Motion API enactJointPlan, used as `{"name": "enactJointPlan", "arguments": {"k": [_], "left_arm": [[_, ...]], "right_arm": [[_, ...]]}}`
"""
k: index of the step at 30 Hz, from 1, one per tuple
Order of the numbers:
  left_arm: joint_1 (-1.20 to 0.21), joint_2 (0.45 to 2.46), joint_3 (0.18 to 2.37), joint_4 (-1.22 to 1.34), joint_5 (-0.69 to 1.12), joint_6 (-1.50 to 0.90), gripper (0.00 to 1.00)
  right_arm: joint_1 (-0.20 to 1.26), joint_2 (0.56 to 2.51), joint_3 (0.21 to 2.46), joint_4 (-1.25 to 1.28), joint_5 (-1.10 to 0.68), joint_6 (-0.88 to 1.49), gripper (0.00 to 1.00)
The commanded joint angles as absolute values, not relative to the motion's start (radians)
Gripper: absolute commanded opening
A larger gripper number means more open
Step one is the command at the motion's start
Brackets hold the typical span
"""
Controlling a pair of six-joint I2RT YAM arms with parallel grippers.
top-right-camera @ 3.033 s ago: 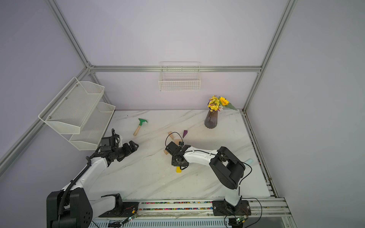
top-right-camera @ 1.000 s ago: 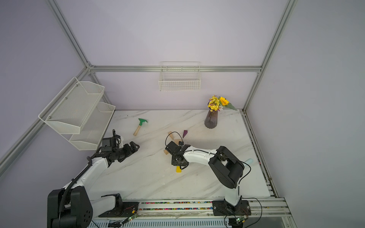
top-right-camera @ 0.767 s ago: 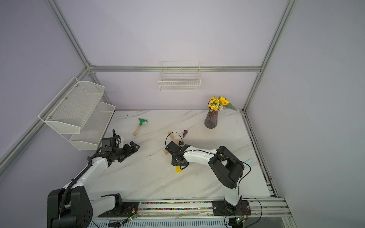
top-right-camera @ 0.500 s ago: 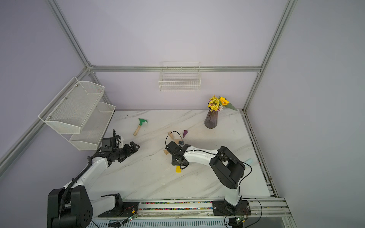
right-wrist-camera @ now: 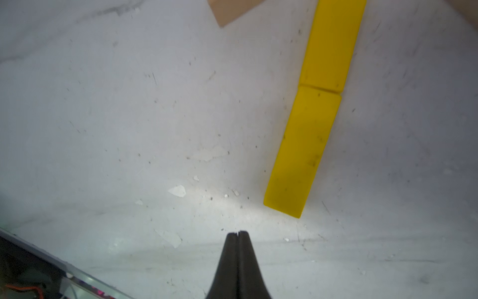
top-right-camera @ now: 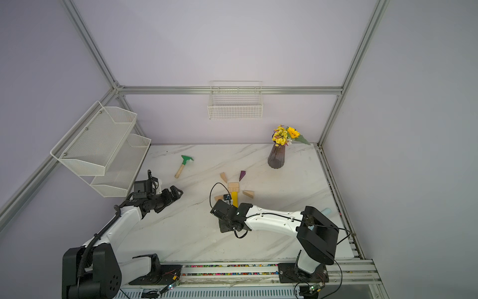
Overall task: Assemble a small pinwheel with building blocks
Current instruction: Assemble the building block at the center of the board.
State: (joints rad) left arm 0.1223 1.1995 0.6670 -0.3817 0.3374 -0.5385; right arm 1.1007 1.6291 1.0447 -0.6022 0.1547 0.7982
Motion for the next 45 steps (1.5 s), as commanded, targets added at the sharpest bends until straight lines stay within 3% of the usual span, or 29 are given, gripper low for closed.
{"name": "enactJointPlan", "arguments": {"k": [1,34,40,45], "left_arm": [[0.127,1.188,0.660,-0.350,0.350,-0.528,1.00],[0.128,1.200,0.659,-0.348,0.356,-0.525,1.00],[0.129,1.198,0.661,-0.347,0.356,-0.525,1.00],[0.127,1.196,0.661,-0.345,0.356,-0.523,1.00]], "right_arm": [[1.113,1.634,1.014,-0.614,0.135,0.835,0.00],[1.039,1.724,1.048,-0.610,0.201,0.867,0.00],[1.039,1.688,1.045,-0.615,0.193,0.855,0.00],[1.051,1.577,1.058,-0.645,0.202,0.854,0.06]]}}
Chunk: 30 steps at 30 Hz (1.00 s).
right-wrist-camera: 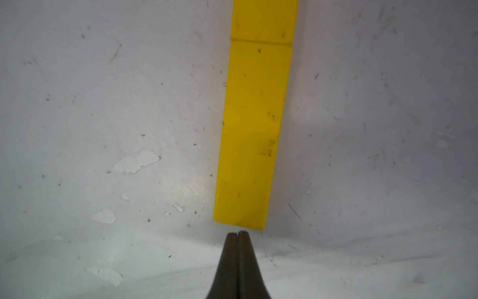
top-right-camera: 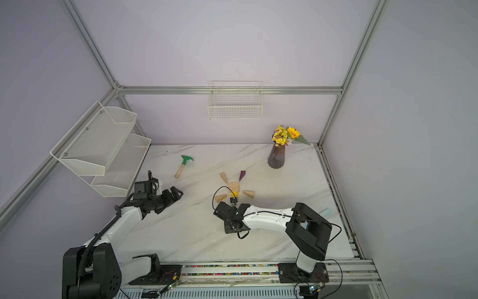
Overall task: Assemble a small pinwheel with building blocks
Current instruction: Assemble the building block at the center of the board, then reset both arms
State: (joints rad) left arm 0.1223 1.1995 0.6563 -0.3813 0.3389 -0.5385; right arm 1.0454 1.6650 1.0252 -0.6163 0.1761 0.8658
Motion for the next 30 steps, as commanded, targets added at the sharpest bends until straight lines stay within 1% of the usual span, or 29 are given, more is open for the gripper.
{"name": "enactJointPlan", "arguments": {"k": [1,5,7,10,13,17,25,30], "left_arm": [[0.127,1.195,0.662,-0.344,0.357,-0.523,1.00],[0.128,1.177,0.677,-0.333,0.354,-0.518,1.00],[0.128,1.166,0.690,-0.325,0.351,-0.518,1.00],[0.127,1.161,0.723,-0.317,0.346,-0.514,1.00],[0.127,1.184,0.772,-0.320,0.348,-0.502,1.00],[0.128,1.223,0.827,-0.322,0.342,-0.486,1.00],[0.127,1.264,0.839,-0.281,0.320,-0.452,1.00],[0.128,1.275,0.833,-0.247,0.288,-0.413,1.00]], "right_arm": [[1.052,1.554,1.065,-0.655,0.209,0.853,0.08],[1.038,1.455,1.121,-0.672,0.269,0.816,0.12],[0.989,1.420,1.154,-0.670,0.283,0.781,0.13],[0.877,1.396,1.192,-0.640,0.265,0.700,0.14],[0.775,1.429,1.237,-0.617,0.223,0.615,0.16],[0.679,1.508,1.273,-0.604,0.156,0.550,0.18],[0.615,1.554,1.173,-0.476,0.029,0.567,0.21],[0.605,1.574,1.143,-0.429,0.003,0.557,0.22]]}}
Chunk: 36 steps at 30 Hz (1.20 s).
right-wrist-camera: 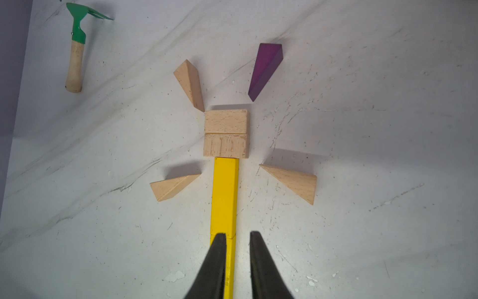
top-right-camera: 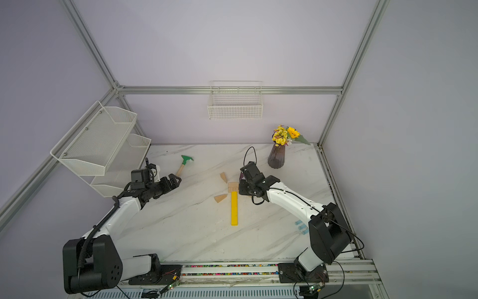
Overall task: Assemble a small pinwheel with building blocks
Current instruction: Reset both arms
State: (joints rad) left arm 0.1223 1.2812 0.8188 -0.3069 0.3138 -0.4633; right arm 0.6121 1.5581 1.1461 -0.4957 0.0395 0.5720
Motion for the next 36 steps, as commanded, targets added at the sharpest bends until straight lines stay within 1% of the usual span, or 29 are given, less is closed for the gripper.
{"name": "enactJointPlan", "arguments": {"k": [1,4,6,10,12,15,16,18,19,20,22,26,27,28,30,32,36], "left_arm": [[0.128,1.273,0.828,-0.233,0.274,-0.403,1.00],[0.127,1.256,0.798,-0.174,0.197,-0.365,1.00],[0.127,1.245,0.767,-0.113,0.139,-0.335,1.00],[0.127,1.239,0.677,0.052,0.048,-0.245,1.00],[0.128,1.246,0.638,0.123,0.011,-0.220,1.00],[0.128,1.270,0.586,0.230,-0.034,-0.158,1.00],[0.128,1.282,0.569,0.269,-0.045,-0.152,1.00],[0.128,1.307,0.546,0.333,-0.055,-0.150,1.00],[0.127,1.323,0.538,0.364,-0.052,-0.143,1.00],[0.127,1.339,0.530,0.393,-0.053,-0.138,1.00],[0.127,1.372,0.518,0.444,-0.057,-0.129,1.00],[0.127,1.404,0.488,0.564,-0.028,-0.121,1.00],[0.128,1.404,0.488,0.579,-0.009,-0.110,1.00],[0.127,1.447,0.485,0.612,0.000,-0.107,1.00],[0.127,1.487,0.488,0.653,0.015,-0.098,1.00],[0.127,1.522,0.499,0.678,0.079,-0.062,1.00],[0.112,1.521,0.488,0.694,0.078,-0.045,1.00]], "right_arm": [[0.604,1.583,1.142,-0.429,0.006,0.556,0.22],[0.591,1.557,1.130,-0.395,0.058,0.540,0.22],[0.553,1.516,1.119,-0.350,0.099,0.516,0.23],[0.412,1.440,1.064,-0.184,0.155,0.410,0.29],[0.334,1.424,1.021,-0.068,0.160,0.361,0.39],[0.233,1.434,0.947,0.082,0.230,0.325,0.62],[0.207,1.437,0.913,0.149,0.266,0.309,0.68],[0.161,1.443,0.831,0.299,0.298,0.286,0.76],[0.137,1.449,0.793,0.353,0.308,0.272,0.84],[0.118,1.454,0.761,0.407,0.313,0.256,0.89],[0.109,1.462,0.682,0.557,0.344,0.179,0.95],[0.091,1.476,0.513,0.918,0.391,0.101,0.97],[0.088,1.485,0.513,0.902,0.396,0.123,0.97],[0.082,1.497,0.493,0.935,0.390,0.130,0.97],[0.064,1.515,0.429,1.057,0.354,0.119,0.97],[0.045,1.503,0.430,1.026,0.324,0.150,0.97],[0.035,1.487,0.407,1.058,0.282,0.137,0.97]]}}
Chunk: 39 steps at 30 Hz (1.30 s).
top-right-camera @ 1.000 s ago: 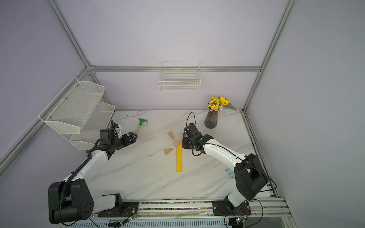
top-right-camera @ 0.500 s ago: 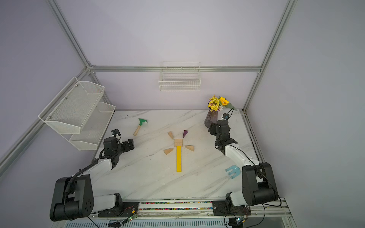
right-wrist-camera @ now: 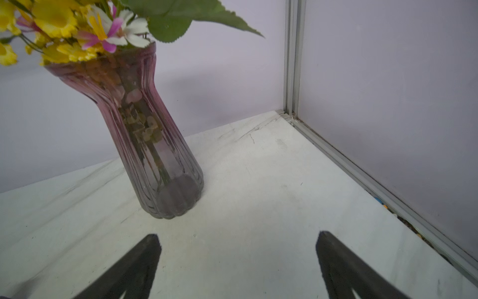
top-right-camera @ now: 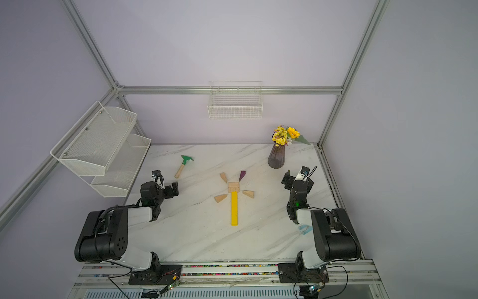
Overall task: Assemble a small pinwheel with building blocks
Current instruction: Reset both arms
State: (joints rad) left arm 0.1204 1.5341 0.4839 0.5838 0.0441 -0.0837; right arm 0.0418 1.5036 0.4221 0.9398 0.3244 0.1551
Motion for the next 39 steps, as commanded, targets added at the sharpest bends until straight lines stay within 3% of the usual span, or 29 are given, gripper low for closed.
{"name": "enactJointPlan", "arguments": {"k": [1,7,15,22,26,28,39], "left_arm": [[0.109,1.520,0.472,0.720,0.077,-0.041,1.00],[0.071,1.569,0.379,0.942,0.011,-0.011,1.00],[0.071,1.563,0.393,0.900,0.012,-0.014,1.00],[0.071,1.563,0.395,0.899,0.011,-0.013,1.00],[0.071,1.564,0.393,0.900,0.011,-0.014,1.00],[0.071,1.562,0.393,0.899,0.011,-0.014,1.00],[0.071,1.563,0.393,0.901,0.010,-0.014,1.00]], "right_arm": [[0.035,1.485,0.402,1.065,0.274,0.127,0.97],[0.035,1.483,0.408,1.051,0.208,0.106,0.97],[0.035,1.489,0.411,1.059,0.271,0.125,0.97],[0.046,1.369,0.245,1.224,0.299,0.160,0.98],[0.045,1.439,0.289,1.249,0.241,0.131,0.97],[0.044,1.457,0.352,1.135,0.222,0.129,0.97],[0.038,1.433,0.286,1.251,0.204,0.140,0.97]]}}
